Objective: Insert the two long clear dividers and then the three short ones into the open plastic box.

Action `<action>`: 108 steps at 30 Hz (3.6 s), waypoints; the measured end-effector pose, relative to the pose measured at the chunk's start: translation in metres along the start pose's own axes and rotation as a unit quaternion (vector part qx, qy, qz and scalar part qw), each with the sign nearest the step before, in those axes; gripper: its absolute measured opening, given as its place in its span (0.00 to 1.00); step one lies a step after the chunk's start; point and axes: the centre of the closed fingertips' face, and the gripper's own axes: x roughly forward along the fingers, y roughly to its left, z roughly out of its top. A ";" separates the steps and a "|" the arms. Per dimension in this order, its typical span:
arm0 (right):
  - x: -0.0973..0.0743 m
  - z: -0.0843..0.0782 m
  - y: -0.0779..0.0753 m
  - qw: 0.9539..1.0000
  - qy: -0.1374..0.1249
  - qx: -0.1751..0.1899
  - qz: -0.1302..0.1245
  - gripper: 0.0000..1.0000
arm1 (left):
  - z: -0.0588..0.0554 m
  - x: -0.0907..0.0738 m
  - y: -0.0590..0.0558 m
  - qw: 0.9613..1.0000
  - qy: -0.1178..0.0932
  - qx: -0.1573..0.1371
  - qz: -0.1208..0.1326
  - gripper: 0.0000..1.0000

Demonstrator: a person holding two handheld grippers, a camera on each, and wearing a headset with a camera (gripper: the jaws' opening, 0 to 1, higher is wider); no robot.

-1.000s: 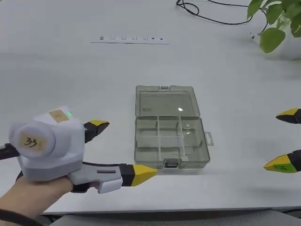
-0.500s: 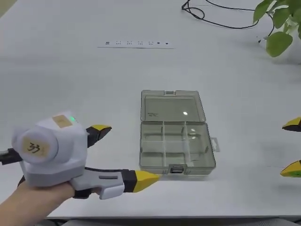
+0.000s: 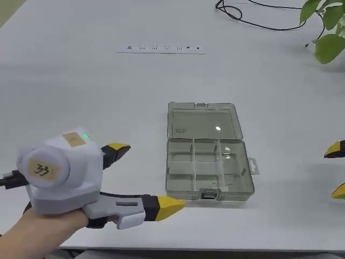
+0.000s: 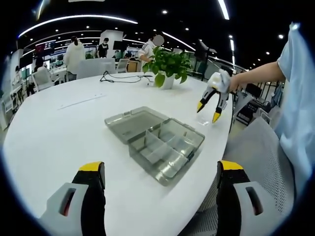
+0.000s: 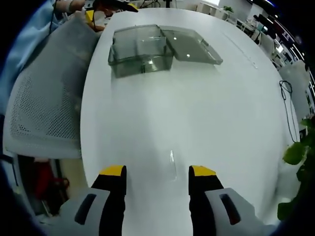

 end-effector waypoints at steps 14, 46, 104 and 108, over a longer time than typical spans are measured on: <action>0.010 -0.005 0.002 0.999 0.030 -0.031 0.030 0.40 | -0.002 -0.002 0.001 1.000 0.000 -0.004 0.006 0.96; 0.014 -0.006 0.001 0.997 0.054 -0.053 0.013 0.33 | 0.001 -0.003 0.000 1.000 -0.007 -0.007 0.011 0.95; -0.050 0.175 0.014 0.969 -0.146 -0.143 -0.138 0.32 | 0.052 0.061 -0.052 0.992 -0.044 -0.078 -0.089 0.56; -0.051 0.189 0.020 0.965 -0.157 -0.160 -0.138 0.32 | 0.058 0.067 -0.059 0.990 -0.045 -0.088 -0.103 0.46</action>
